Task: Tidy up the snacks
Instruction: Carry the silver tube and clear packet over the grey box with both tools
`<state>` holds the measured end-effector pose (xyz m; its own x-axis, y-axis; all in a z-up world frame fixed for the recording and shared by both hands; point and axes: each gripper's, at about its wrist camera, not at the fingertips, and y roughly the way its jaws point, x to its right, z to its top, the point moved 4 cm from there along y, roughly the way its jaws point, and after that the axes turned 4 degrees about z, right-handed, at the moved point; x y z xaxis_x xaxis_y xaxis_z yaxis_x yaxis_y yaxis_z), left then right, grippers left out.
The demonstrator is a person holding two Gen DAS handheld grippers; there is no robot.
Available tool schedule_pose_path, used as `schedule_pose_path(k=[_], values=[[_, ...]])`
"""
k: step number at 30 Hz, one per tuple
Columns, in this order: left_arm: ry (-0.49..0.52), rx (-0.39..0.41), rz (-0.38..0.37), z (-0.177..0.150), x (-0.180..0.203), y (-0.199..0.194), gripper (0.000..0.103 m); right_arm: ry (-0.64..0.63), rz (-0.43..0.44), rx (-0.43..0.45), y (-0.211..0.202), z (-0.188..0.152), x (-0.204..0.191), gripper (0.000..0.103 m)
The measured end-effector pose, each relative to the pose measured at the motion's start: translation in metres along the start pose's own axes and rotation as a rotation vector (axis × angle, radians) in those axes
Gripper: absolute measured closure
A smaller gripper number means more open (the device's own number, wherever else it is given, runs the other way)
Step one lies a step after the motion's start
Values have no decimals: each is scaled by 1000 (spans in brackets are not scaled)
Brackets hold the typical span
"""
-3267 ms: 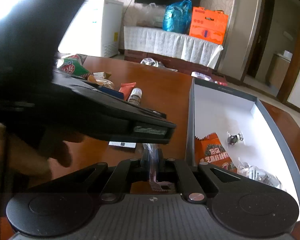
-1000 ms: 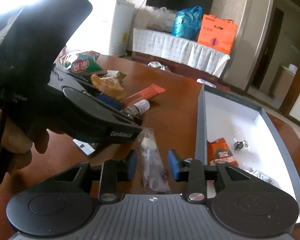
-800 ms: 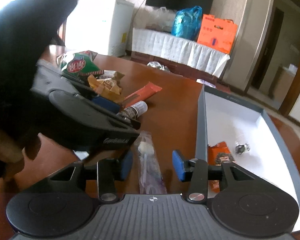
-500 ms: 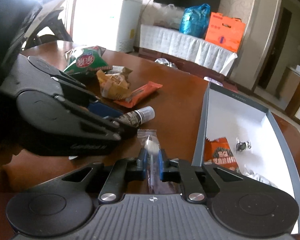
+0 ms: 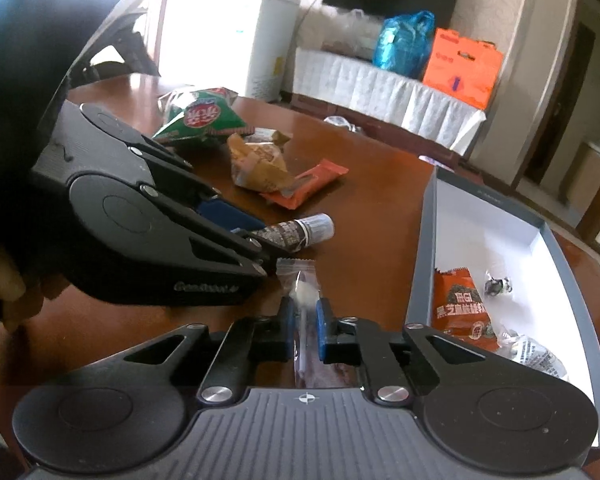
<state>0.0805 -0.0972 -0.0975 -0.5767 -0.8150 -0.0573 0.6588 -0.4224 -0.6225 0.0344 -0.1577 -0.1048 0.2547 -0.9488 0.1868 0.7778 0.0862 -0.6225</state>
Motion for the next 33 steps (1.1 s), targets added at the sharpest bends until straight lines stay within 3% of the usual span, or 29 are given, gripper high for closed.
schedule_pose_path(k=[6, 10, 33], values=[[2, -22, 68, 2, 0, -4, 81, 15, 3, 31, -17, 4, -2, 95], [-34, 11, 93, 10, -8, -15, 81, 30, 5, 41, -23, 8, 0, 95], [-42, 55, 120, 47, 5, -30, 81, 68, -16, 122, -50, 24, 21, 95]])
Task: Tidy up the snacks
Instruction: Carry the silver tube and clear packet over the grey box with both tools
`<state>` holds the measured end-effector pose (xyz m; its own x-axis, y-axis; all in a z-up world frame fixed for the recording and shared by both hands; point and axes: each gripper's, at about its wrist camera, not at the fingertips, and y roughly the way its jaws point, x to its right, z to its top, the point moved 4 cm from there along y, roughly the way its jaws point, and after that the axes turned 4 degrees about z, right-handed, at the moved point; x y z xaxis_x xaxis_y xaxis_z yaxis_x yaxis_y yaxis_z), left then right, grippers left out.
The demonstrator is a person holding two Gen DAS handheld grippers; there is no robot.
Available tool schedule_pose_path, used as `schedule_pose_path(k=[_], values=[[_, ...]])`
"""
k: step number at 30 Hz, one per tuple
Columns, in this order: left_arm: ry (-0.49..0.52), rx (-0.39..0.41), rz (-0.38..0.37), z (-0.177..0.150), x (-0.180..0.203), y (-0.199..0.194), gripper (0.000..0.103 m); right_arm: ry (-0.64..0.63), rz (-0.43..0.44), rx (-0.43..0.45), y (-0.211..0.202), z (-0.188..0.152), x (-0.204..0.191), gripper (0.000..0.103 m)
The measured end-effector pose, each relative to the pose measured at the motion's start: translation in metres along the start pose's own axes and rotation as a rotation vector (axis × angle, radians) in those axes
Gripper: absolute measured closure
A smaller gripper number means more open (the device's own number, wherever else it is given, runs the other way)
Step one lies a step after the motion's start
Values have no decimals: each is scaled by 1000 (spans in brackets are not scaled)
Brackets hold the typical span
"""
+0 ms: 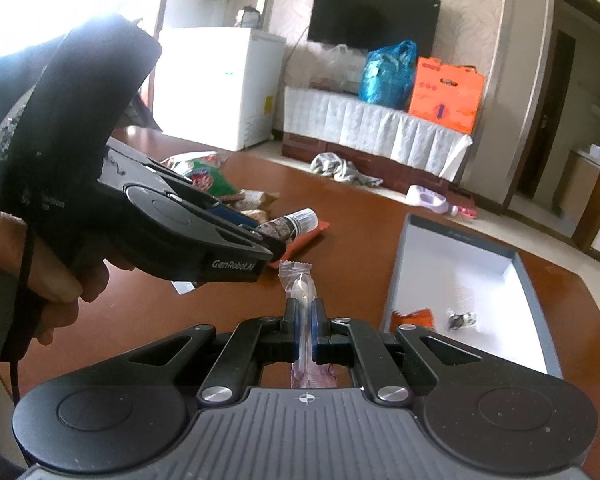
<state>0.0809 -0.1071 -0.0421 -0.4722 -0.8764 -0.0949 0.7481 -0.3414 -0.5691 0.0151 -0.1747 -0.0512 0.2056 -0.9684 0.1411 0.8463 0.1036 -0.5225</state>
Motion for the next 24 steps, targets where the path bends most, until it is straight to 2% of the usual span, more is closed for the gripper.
schedule_pose_path(k=[11, 24], values=[[22, 40, -42, 26, 47, 8, 81, 79, -89, 16, -10, -3, 42, 95], [12, 53, -79, 43, 94, 30, 81, 213, -201, 1, -12, -22, 111, 95]])
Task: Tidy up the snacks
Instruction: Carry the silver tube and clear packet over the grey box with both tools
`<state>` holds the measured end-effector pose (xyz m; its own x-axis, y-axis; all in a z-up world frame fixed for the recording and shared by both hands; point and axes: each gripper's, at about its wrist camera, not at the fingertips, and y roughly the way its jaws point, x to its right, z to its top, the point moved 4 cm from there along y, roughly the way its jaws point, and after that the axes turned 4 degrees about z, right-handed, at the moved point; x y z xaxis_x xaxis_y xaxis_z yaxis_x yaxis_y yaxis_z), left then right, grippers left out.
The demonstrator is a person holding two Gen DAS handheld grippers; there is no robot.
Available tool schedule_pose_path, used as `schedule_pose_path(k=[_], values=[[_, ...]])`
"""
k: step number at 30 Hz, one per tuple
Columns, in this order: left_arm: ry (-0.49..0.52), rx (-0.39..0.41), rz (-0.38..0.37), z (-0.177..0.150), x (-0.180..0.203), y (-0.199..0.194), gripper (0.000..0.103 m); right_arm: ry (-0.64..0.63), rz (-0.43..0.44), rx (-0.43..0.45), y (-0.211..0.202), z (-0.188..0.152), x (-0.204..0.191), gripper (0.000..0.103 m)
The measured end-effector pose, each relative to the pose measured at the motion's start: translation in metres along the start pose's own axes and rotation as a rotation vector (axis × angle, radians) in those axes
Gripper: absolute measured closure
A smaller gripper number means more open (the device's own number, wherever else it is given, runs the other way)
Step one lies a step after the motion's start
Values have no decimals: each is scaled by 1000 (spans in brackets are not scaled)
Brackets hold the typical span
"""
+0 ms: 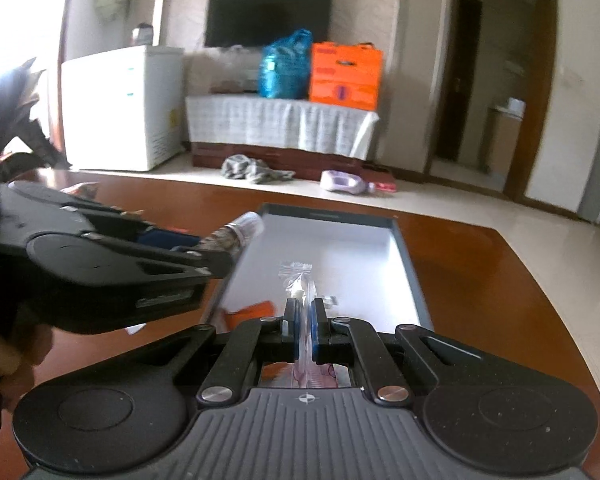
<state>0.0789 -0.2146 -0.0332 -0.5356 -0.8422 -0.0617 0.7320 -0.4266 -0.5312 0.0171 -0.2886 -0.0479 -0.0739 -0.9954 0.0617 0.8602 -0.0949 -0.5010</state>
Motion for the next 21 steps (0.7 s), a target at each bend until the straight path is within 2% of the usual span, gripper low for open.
schedule_pose_path(k=[10, 21], values=[[-6, -9, -31, 4, 25, 23, 81, 29, -19, -17, 26, 4, 21, 95], [-82, -2, -22, 11, 20, 44, 81, 58, -10, -49, 60, 14, 38, 95]])
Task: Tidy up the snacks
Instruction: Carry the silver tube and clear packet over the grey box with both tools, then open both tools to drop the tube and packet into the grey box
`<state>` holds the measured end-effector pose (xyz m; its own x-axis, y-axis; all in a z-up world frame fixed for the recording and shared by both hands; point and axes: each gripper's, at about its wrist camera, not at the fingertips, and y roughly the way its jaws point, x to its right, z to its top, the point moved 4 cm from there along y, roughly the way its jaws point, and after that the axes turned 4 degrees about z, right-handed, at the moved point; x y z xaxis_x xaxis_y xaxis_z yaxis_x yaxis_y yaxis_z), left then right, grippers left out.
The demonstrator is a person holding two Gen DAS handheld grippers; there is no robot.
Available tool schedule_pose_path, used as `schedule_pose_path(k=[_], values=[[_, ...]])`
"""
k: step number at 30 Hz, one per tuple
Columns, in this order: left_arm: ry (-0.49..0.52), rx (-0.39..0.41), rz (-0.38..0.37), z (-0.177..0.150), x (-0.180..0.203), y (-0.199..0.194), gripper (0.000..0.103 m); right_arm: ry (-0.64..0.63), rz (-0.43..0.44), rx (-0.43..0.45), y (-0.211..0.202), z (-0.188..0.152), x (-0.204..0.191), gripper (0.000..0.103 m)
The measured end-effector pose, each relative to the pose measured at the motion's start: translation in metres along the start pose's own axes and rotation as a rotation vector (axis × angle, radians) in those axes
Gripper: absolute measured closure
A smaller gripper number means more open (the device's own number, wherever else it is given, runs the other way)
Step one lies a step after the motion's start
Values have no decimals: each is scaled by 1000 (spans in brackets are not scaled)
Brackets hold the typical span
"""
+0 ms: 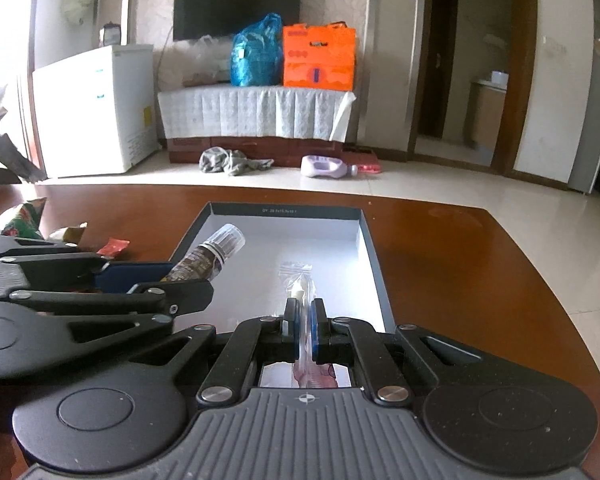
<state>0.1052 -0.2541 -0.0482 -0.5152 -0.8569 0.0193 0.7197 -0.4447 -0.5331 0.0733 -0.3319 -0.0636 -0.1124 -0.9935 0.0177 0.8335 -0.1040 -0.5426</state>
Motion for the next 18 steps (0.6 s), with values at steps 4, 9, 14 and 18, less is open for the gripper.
schedule_pose_path(k=[4, 9, 14, 18], values=[[-16, -1, 4, -1, -6, 5, 81, -4, 7, -22, 12, 2, 2, 95], [-12, 5, 15, 2, -3, 11, 81, 7, 21, -65, 20, -4, 4, 95], [15, 7, 11, 3, 5, 14, 81, -24, 32, -77, 19, -10, -3, 95], [19, 8, 19, 2, 8, 15, 81, -36, 28, -75, 20, -10, -8, 94]])
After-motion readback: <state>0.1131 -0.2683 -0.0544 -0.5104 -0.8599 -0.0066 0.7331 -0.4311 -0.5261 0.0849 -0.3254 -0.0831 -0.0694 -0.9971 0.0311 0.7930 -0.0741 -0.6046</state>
